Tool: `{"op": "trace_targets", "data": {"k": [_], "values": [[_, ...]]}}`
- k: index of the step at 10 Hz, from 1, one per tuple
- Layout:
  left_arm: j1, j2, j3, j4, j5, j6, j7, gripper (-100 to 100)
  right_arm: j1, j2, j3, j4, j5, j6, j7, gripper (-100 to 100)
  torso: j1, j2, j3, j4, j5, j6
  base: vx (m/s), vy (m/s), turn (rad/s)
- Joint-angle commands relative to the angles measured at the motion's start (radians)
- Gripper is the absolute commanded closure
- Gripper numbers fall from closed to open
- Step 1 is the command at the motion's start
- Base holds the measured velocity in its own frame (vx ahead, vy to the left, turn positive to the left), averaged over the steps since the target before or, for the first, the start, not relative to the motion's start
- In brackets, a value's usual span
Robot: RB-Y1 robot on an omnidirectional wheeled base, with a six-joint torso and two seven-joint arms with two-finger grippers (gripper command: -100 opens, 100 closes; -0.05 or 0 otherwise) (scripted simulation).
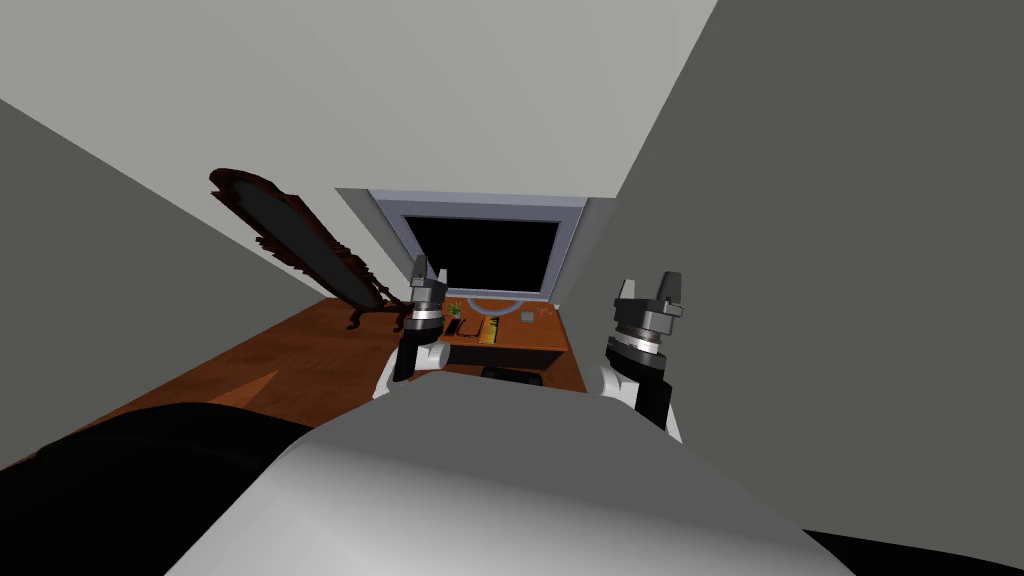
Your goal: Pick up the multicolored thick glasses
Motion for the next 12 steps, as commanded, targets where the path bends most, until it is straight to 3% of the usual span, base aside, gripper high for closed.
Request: {"op": "trace_targets", "data": {"k": [1, 12], "values": [[-0.017, 0.026, -0.006, 0.034, 0.005, 0.023, 0.009, -100, 0.000, 0.000, 0.000, 0.000, 0.000, 0.000, 0.000, 0, 0.000, 0.000, 0.000, 0.000, 0.000, 0.000, -0.011, 0.021, -0.020], [-0.152, 0.104, -0.051, 0.295, 0.047, 0.208, 0.078, -100, 0.000, 0.000, 0.000, 0.000, 0.000, 0.000, 0.000, 0, 0.002, 0.000, 0.000, 0.000, 0.001, 0.000, -0.012, 0.044, -0.024]]}}
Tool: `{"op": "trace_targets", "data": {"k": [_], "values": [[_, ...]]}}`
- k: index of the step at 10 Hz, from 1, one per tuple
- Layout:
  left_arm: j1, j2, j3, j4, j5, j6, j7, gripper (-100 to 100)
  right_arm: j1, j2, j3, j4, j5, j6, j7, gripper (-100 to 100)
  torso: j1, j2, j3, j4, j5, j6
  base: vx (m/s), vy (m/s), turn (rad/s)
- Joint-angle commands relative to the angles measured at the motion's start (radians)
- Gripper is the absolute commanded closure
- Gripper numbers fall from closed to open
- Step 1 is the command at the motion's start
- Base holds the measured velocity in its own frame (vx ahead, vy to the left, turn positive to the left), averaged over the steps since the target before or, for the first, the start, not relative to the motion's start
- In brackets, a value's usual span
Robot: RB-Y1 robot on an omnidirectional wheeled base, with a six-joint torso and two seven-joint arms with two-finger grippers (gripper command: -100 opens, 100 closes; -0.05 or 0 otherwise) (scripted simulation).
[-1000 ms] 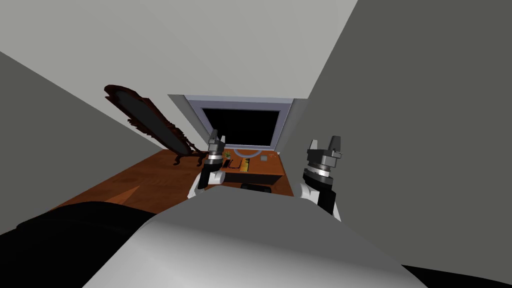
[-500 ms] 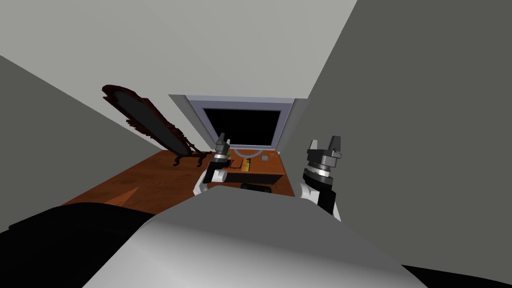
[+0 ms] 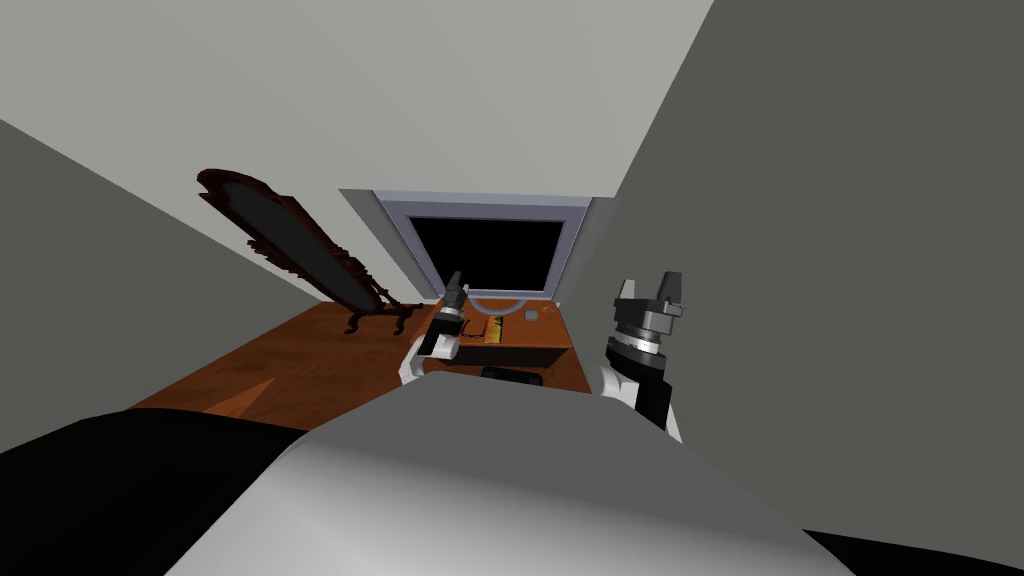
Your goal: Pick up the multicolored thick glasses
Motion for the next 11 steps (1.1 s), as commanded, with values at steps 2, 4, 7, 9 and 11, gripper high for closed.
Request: {"op": "trace_targets", "data": {"k": [2, 4, 7, 9, 11], "values": [[-0.028, 0.006, -0.011, 0.064, 0.008, 0.036, 0.015, -100, 0.000, 0.000, 0.000, 0.000, 0.000, 0.000, 0.000, 0, 0.000, 0.000, 0.000, 0.000, 0.000, 0.000, -0.011, 0.041, -0.017], [-0.048, 0.010, -0.018, 0.110, 0.014, 0.062, 0.025, -100, 0.000, 0.000, 0.000, 0.000, 0.000, 0.000, 0.000, 0, -0.001, 0.000, 0.000, 0.000, 0.000, 0.000, -0.010, 0.031, -0.021], [-0.088, 0.015, -0.032, 0.192, 0.026, 0.117, 0.045, -100, 0.000, 0.000, 0.000, 0.000, 0.000, 0.000, 0.000, 0, 0.001, 0.001, 0.000, 0.000, 0.000, 0.000, -0.021, 0.055, -0.029], [-0.108, 0.017, -0.039, 0.235, 0.032, 0.145, 0.055, -100, 0.000, 0.000, 0.000, 0.000, 0.000, 0.000, 0.000, 0, 0.000, 0.000, 0.000, 0.000, 0.000, 0.000, -0.011, 0.039, -0.019], [-0.151, 0.020, -0.053, 0.318, 0.045, 0.203, 0.077, -100, 0.000, 0.000, 0.000, 0.000, 0.000, 0.000, 0.000, 0, -0.001, 0.000, 0.000, 0.000, 0.000, 0.000, -0.017, 0.048, -0.038]]}}
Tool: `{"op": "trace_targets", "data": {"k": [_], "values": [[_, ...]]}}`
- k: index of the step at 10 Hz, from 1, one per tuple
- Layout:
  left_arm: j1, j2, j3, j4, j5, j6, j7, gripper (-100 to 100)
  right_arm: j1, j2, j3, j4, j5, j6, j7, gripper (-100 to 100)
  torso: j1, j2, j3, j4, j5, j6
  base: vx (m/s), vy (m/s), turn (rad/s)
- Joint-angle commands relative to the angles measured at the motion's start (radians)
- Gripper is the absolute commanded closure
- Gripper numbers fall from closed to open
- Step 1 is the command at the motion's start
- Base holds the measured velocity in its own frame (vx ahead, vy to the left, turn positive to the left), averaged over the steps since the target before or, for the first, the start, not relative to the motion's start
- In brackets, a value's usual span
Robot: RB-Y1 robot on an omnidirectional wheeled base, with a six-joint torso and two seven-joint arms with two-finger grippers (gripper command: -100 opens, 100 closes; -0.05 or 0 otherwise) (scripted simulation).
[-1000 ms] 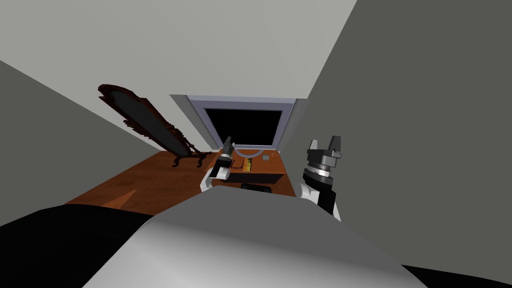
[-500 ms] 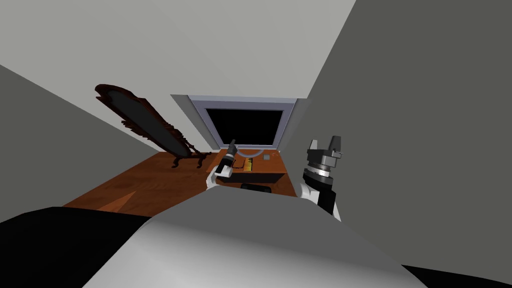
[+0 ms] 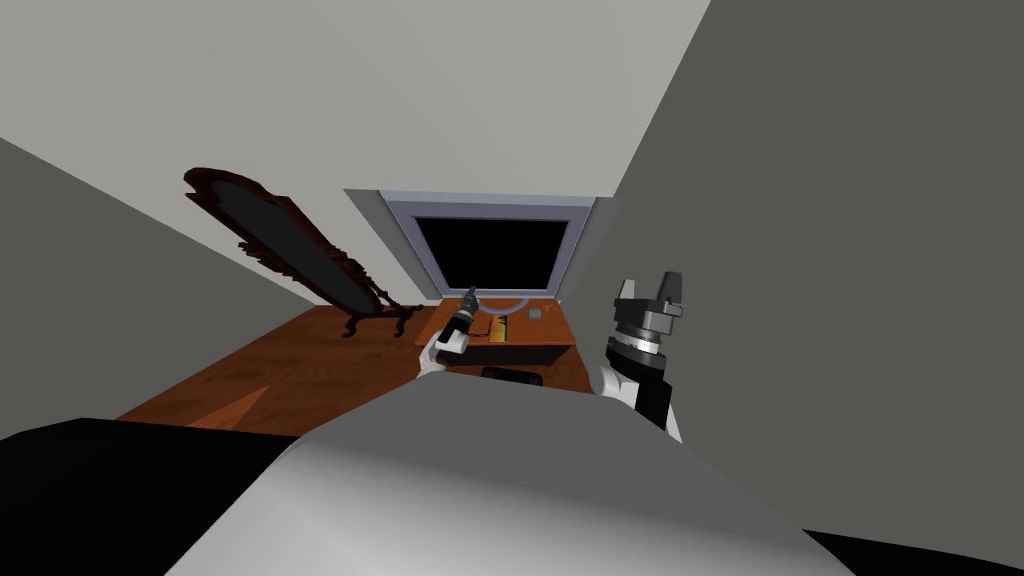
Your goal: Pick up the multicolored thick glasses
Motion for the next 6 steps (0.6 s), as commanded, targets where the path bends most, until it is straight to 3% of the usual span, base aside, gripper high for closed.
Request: {"op": "trace_targets", "data": {"k": [1, 3, 5, 6], "values": [[-0.032, -0.007, -0.014, 0.050, 0.007, 0.050, 0.015, -100, 0.000, 0.000, 0.000, 0.000, 0.000, 0.000, 0.000, 0, 0.000, 0.000, 0.000, 0.000, 0.000, 0.000, -0.020, 0.070, -0.037], [-0.053, -0.007, -0.021, 0.106, 0.013, 0.083, 0.026, -100, 0.000, 0.000, 0.000, 0.000, 0.000, 0.000, 0.000, 0, 0.000, 0.000, 0.000, 0.000, 0.000, 0.000, -0.022, 0.050, -0.018], [-0.053, -0.007, -0.021, 0.117, 0.013, 0.083, 0.026, -100, 0.000, 0.000, 0.000, 0.000, 0.000, 0.000, 0.000, 0, -0.002, 0.000, 0.000, 0.000, 0.000, 0.000, -0.010, 0.021, -0.006], [-0.075, -0.008, -0.028, 0.155, 0.020, 0.113, 0.037, -100, 0.000, 0.000, 0.000, 0.000, 0.000, 0.000, 0.000, 0, -0.003, 0.000, 0.000, 0.000, -0.001, 0.000, -0.006, 0.024, -0.021]]}}
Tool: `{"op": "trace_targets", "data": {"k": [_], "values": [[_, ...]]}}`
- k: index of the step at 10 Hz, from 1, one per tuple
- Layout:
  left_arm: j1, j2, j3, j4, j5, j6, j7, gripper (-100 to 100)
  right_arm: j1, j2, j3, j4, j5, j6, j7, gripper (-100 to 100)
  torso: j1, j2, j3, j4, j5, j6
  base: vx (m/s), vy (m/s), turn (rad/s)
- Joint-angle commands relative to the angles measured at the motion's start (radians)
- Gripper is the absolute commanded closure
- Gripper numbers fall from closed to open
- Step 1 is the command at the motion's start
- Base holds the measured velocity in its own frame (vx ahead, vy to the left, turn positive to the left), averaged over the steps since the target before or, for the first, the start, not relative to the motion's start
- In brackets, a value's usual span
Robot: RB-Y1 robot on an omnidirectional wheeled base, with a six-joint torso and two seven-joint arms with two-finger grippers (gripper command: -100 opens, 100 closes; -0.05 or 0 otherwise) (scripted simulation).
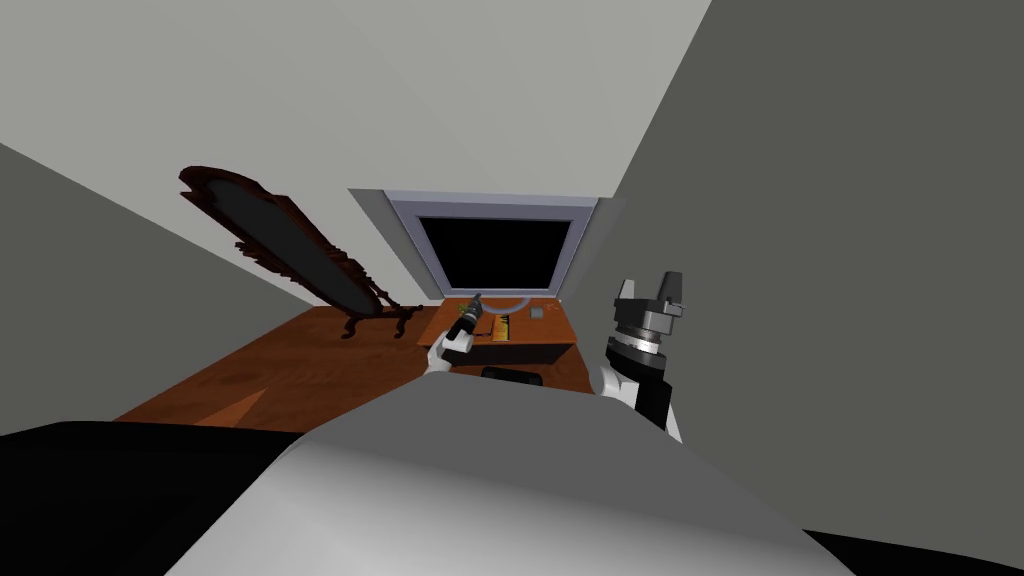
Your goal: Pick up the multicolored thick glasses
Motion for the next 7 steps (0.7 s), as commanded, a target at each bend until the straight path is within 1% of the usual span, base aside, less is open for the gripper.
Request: {"op": "trace_targets", "data": {"k": [1, 2, 3, 4, 5, 6, 7], "values": [[-0.022, 0.003, -0.001, 0.037, 0.006, 0.016, 0.008, -100, 0.000, 0.000, 0.000, 0.000, 0.000, 0.000, 0.000, 0, 0.000, 0.000, 0.000, 0.000, 0.000, 0.000, -0.012, 0.024, -0.020], [-0.043, 0.002, -0.008, 0.068, 0.012, 0.045, 0.019, -100, 0.000, 0.000, 0.000, 0.000, 0.000, 0.000, 0.000, 0, 0.000, 0.000, 0.000, 0.000, 0.000, 0.000, -0.022, 0.037, -0.025], [-0.043, 0.002, -0.008, 0.083, 0.012, 0.045, 0.019, -100, 0.000, 0.000, 0.000, 0.000, 0.000, 0.000, 0.000, 0, 0.001, 0.001, 0.000, 0.000, 0.000, 0.000, -0.012, 0.037, -0.017], [-0.065, 0.001, -0.015, 0.124, 0.019, 0.074, 0.029, -100, 0.000, 0.000, 0.000, 0.000, 0.000, 0.000, 0.000, 0, 0.001, 0.000, 0.000, 0.000, 0.000, 0.000, -0.008, 0.047, -0.022], [-0.065, 0.001, -0.015, 0.130, 0.019, 0.074, 0.029, -100, 0.000, 0.000, 0.000, 0.000, 0.000, 0.000, 0.000, 0, 0.002, 0.000, 0.000, 0.000, 0.000, 0.000, -0.012, 0.042, -0.017], [-0.086, -0.001, -0.022, 0.168, 0.025, 0.103, 0.040, -100, 0.000, 0.000, 0.000, 0.000, 0.000, 0.000, 0.000, 0, 0.001, 0.000, 0.000, 0.000, 0.000, 0.000, -0.017, 0.040, -0.027], [-0.086, -0.001, -0.022, 0.175, 0.025, 0.103, 0.040, -100, 0.000, 0.000, 0.000, 0.000, 0.000, 0.000, 0.000, 0, 0.001, 0.000, 0.000, 0.000, 0.000, 0.000, -0.016, 0.031, -0.015]]}}
